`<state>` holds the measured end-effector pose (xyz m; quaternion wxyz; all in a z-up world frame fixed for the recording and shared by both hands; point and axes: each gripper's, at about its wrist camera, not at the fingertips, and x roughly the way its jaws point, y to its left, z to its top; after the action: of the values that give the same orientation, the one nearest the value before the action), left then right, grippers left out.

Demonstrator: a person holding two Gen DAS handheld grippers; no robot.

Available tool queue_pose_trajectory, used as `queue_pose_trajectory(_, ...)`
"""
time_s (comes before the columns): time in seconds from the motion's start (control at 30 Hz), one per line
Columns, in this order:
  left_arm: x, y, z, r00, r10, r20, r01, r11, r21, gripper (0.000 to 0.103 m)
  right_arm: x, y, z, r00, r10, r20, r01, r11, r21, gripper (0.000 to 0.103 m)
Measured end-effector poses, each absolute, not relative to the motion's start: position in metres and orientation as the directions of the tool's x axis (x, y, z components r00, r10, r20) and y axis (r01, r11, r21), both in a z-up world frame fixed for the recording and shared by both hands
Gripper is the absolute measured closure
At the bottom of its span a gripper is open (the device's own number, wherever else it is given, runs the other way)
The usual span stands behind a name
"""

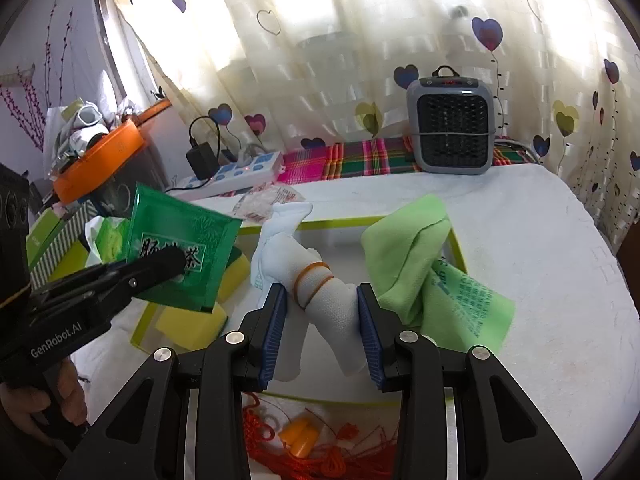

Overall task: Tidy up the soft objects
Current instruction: 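Carry the green packet and white socks over the lime-green box with both grippers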

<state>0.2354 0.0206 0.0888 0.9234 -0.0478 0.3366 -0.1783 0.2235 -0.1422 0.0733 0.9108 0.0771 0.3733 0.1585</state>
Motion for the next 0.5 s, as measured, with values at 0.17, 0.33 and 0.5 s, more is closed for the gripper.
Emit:
queue_pose_trajectory(0.17, 0.245, 0.015, 0.084, 0.693, -0.377, -0.615, 0.309, 0.926, -0.218, 0.088, 0.229, -0.137, 0.068, 0.664, 0.315, -0.678, -0.214, 0.949, 0.232, 0.066)
queue_pose_trajectory(0.33, 0.256, 0.007, 0.076, 0.675, -0.385, -0.629, 0.315, 0.922, -0.225, 0.088, 0.232, -0.135, 0.064, 0.668, 0.286, -0.687, -0.199, 0.958, 0.205, 0.066)
queue_pose_trajectory(0.5, 0.266, 0.002, 0.069, 0.652, -0.392, -0.649, 0.321, 0.918, -0.232, 0.088, 0.233, -0.129, 0.061, 0.691, 0.227, -0.687, -0.189, 0.973, 0.131, 0.066)
